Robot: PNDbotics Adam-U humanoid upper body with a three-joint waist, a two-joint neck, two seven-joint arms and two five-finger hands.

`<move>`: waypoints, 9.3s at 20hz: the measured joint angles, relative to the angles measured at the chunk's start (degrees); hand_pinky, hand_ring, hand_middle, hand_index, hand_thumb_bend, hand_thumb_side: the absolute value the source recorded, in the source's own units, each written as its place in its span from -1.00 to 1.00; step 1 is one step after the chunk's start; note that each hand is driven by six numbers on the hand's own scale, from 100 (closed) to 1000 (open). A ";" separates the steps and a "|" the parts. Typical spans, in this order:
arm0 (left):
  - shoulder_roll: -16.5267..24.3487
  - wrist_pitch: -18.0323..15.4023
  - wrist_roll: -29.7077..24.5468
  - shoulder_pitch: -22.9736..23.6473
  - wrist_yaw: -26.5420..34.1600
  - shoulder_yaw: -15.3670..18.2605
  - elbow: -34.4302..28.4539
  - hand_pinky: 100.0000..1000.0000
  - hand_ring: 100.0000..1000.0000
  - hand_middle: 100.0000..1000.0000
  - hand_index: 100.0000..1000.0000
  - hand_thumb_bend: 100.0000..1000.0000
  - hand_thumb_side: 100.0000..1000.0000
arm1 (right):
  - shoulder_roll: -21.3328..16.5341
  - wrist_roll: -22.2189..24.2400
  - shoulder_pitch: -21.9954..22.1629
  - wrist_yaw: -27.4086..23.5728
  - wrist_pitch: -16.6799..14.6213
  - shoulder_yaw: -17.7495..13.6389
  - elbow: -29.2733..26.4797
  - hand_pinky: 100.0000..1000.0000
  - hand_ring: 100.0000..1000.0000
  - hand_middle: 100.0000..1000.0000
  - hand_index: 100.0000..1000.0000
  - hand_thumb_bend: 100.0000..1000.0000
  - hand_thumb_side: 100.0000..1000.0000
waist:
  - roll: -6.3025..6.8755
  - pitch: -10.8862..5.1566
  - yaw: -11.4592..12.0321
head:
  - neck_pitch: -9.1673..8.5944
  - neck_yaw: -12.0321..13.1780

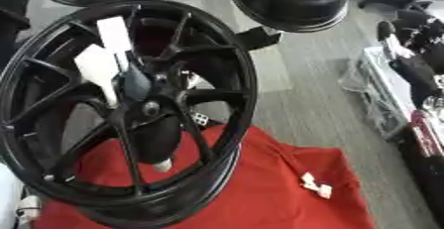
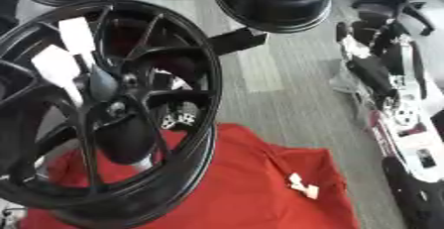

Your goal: Pull the pin out of the wheel hub.

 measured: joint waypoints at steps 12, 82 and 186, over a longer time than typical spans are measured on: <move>-1.32 -6.85 -12.00 -1.89 -11.99 -4.21 -2.02 0.72 0.74 0.81 0.77 0.28 -0.23 | -0.01 0.37 0.21 0.39 0.31 0.23 0.05 0.61 0.23 0.09 0.35 -0.42 -0.65 | 0.43 0.02 0.07 | 0.00 1.18; -7.42 -1.91 -41.49 -3.77 -22.35 -8.25 -6.37 0.70 0.70 0.58 0.58 0.02 0.02 | -0.40 0.50 -0.11 0.46 0.44 0.38 2.17 0.62 0.22 0.08 0.35 -0.44 -0.62 | 3.20 0.23 -1.05 | 0.01 -0.53; 20.85 2.80 -38.91 22.48 -30.74 17.53 -14.68 0.57 0.43 0.27 -0.28 -1.00 -1.00 | -0.53 -0.02 0.38 0.46 -0.08 -0.56 2.15 0.63 0.23 0.08 0.36 -0.51 -0.60 | 2.48 1.97 0.02 | 0.40 1.54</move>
